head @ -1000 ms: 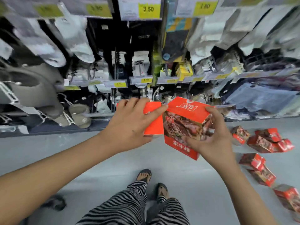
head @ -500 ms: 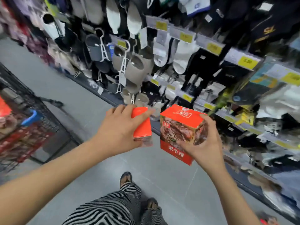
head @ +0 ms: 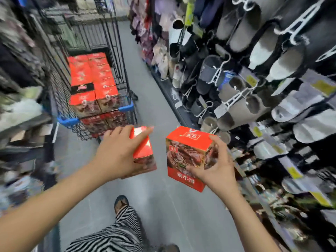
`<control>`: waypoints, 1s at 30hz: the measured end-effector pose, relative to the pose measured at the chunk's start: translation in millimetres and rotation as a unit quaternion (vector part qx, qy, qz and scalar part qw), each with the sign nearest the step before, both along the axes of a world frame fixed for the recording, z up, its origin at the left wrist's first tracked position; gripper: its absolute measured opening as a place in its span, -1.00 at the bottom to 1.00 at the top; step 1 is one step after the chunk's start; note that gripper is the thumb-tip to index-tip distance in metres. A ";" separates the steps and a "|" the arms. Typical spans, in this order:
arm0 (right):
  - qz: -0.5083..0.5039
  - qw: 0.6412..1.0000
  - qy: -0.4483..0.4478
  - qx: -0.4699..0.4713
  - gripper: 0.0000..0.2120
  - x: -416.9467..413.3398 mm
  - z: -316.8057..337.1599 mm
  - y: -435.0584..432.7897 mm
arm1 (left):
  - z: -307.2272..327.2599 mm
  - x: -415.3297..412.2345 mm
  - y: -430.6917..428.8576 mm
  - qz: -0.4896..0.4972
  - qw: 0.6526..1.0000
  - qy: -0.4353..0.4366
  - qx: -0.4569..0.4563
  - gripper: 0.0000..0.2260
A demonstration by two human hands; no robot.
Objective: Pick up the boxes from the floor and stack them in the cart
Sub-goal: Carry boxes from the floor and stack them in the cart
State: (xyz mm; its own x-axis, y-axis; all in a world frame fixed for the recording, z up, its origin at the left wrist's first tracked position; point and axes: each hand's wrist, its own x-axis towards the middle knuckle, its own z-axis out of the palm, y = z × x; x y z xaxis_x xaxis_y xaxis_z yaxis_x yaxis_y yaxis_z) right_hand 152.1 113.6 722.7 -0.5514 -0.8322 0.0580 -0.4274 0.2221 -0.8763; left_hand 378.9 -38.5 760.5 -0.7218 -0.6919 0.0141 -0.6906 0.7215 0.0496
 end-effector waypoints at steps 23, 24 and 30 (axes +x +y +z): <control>0.157 0.984 -0.013 0.080 -0.09 107.2 -17.9 -365.4 | -20.0 146.5 -327.8 0.122 0.992 -0.004 0.022 -0.03; 0.162 0.983 -0.018 0.080 -0.10 101.0 -18.8 -385.0 | -20.7 143.2 -343.0 0.127 0.992 0.004 0.025 -0.04; 0.203 0.977 -0.041 0.057 -0.11 53.8 -23.1 -538.2 | -26.7 116.8 -462.3 0.184 0.983 0.009 0.023 -0.04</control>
State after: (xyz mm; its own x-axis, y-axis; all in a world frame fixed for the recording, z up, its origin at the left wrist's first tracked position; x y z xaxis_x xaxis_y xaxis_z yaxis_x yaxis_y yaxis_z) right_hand 205.9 -424.6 699.7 -0.1726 -0.9819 -0.0782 -0.4296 0.1465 -0.8910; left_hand 495.8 -500.8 733.8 -0.4225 -0.9063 -0.0127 -0.9031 0.4197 0.0911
